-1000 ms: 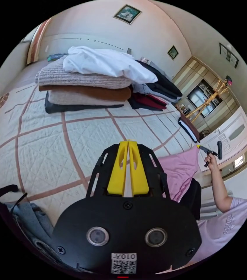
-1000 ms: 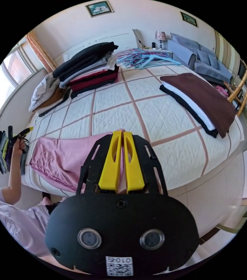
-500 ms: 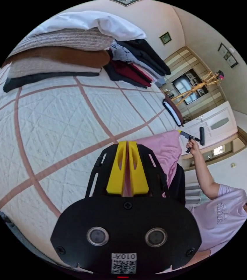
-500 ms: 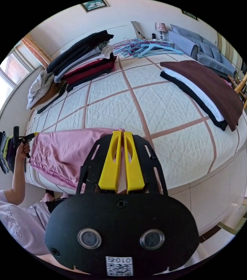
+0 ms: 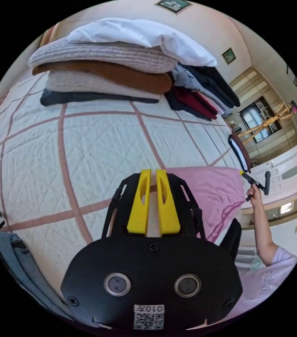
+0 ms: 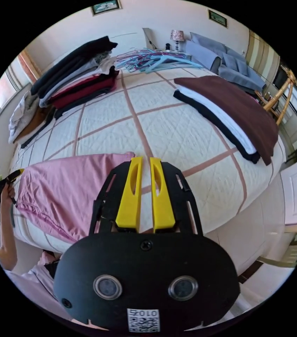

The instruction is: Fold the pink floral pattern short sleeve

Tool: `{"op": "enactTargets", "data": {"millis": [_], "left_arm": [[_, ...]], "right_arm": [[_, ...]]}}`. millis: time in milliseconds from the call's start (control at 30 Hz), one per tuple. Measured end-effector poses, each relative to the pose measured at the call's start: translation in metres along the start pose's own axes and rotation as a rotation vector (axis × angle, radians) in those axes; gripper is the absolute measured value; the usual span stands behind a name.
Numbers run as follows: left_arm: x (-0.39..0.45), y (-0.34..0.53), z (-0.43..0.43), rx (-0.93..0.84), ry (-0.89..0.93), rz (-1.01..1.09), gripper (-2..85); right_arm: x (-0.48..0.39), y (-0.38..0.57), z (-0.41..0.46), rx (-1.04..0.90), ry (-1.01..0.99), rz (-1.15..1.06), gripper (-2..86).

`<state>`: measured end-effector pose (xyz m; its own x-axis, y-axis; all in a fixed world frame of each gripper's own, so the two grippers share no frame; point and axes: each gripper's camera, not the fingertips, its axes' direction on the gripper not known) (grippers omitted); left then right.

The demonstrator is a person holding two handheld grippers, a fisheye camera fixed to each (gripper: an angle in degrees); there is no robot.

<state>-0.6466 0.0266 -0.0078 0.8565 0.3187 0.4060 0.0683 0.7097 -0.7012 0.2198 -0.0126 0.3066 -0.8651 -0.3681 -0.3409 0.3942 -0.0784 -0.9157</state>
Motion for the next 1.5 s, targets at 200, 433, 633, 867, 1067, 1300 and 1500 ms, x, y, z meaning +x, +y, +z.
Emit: {"op": "enactTargets", "data": {"millis": [200,433,633,867,1067,1300,1500], "left_arm": [[0.085,0.042,-0.062,0.062,-0.033,0.428,4.8],[0.189,0.113,-0.055,-0.033,-0.222,0.885,6.1],[0.204,0.103,-0.04,-0.041,-0.187,0.848,2.8],[0.183,0.106,-0.049,-0.077,-0.128,0.798,0.0],[0.162,0.119,-0.064,-0.05,-0.068,0.736,0.1],[0.17,0.128,-0.108,0.095,-0.183,0.719,0.7],[0.138,0.125,-0.08,-0.026,-0.164,0.639,0.6]], "right_arm": [[-0.01,0.069,-0.061,0.196,-0.113,-0.204,4.6],[-0.035,0.152,-0.087,0.244,-0.208,-0.507,7.4],[-0.085,0.157,-0.078,0.199,-0.156,-0.587,6.8],[-0.111,0.161,-0.067,0.072,0.013,-0.59,2.0],[-0.117,0.167,-0.087,0.083,0.024,-0.553,1.3],[-0.139,0.165,-0.133,0.265,0.029,-0.453,1.2],[-0.158,0.138,-0.088,-0.008,0.084,-0.349,1.9]]}}
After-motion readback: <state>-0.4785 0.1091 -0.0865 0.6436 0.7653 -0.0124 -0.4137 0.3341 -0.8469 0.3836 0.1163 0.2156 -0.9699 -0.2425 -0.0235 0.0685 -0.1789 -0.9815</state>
